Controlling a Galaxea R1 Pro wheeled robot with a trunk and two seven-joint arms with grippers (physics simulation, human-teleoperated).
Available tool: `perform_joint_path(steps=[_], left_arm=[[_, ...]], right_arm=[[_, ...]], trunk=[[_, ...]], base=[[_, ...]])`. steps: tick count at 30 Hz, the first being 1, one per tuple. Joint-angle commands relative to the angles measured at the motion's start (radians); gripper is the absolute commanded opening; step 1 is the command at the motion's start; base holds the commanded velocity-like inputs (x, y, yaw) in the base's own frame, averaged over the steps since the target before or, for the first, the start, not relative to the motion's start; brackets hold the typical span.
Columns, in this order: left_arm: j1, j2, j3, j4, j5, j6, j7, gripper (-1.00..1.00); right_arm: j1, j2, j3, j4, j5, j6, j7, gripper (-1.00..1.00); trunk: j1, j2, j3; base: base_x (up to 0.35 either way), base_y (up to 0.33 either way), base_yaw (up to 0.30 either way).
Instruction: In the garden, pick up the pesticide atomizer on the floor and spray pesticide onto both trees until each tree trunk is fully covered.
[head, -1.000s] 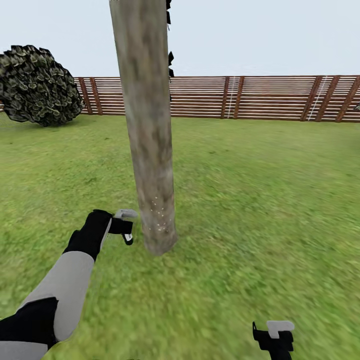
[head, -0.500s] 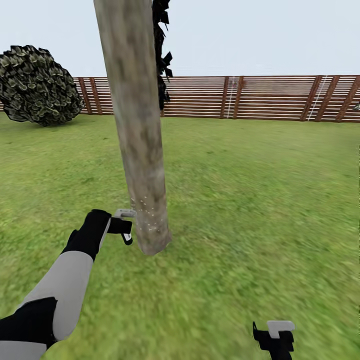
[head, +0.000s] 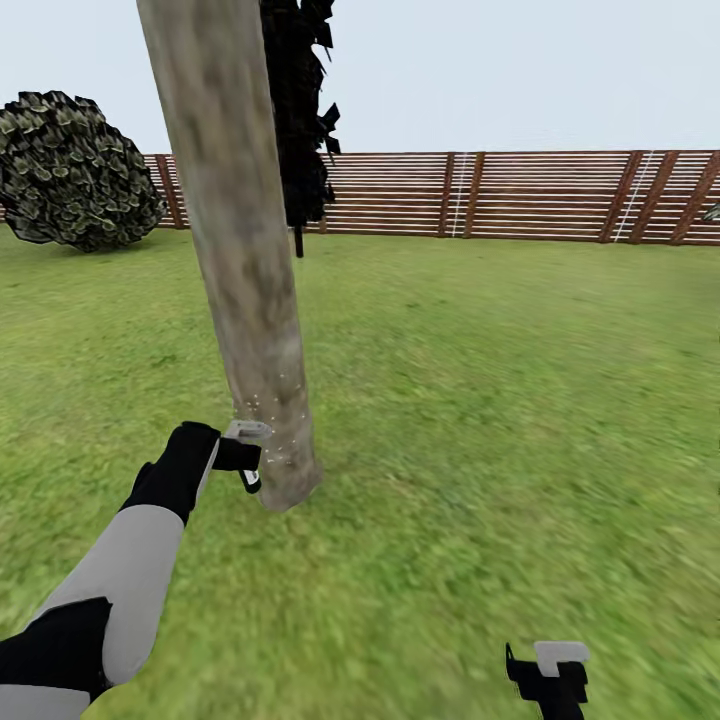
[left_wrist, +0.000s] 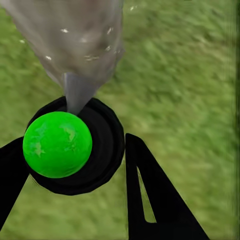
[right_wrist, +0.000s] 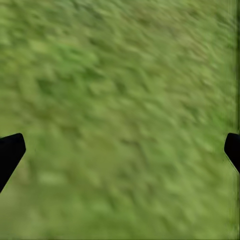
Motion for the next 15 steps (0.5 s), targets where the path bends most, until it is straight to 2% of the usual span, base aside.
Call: perform_joint_path(steps=[1, 6, 15], left_arm=[[0.000, 0.000, 0.003, -0.001, -0.010, 0.003, -0.010, -1.00], [0.000, 0.001, 0.003, -0.001, -0.012, 0.003, -0.008, -1.00], [0.003, 0.008, 0.012, 0.000, -0.012, 0.003, 0.035, -1.00]], right_arm=[[-0.001, 0.000, -0.007, 0.001, 0.011, -0.002, -0.003, 1.00], [-0.001, 0.000, -0.007, 0.001, 0.011, -0.002, -0.004, 1.00], [-0.001, 0.000, -0.007, 0.001, 0.011, -0.002, -0.003, 1.00]], trunk=[[0.000, 0.000, -0.001], [0.000, 0.000, -0.001], [0.000, 0.000, -0.001]], base=[[0.001, -0.272, 0.002], [0.000, -0.272, 0.027], [0.000, -0.272, 0.263]])
